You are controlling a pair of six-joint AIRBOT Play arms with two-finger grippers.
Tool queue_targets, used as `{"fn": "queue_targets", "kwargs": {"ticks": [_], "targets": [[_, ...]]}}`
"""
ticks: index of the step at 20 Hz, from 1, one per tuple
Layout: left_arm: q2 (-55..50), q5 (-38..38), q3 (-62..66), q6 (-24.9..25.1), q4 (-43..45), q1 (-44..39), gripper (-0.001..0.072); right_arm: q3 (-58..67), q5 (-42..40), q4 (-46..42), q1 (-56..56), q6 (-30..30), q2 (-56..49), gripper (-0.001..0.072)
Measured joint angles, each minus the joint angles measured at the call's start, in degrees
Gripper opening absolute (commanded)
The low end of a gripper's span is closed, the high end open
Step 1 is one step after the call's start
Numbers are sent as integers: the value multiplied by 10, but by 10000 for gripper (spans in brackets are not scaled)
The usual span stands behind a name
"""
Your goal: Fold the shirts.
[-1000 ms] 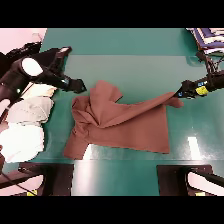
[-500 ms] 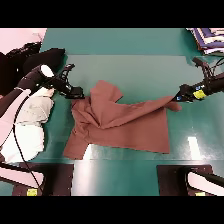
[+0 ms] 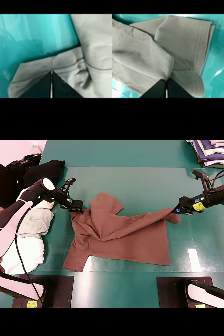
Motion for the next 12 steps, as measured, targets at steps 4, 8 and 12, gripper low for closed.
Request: {"fn": "queue_targets", "kwargs": {"ticks": [4,8,12], "targets": [[16,-5,39,-9,8,15,637,0,5,0,0,0,0,15],[9,-24,59,-38,12,50,637,0,9,0,0,0,0,15],[-24,-63,57,-45,11,60,637,0,10,0,0,0,0,15]]}}
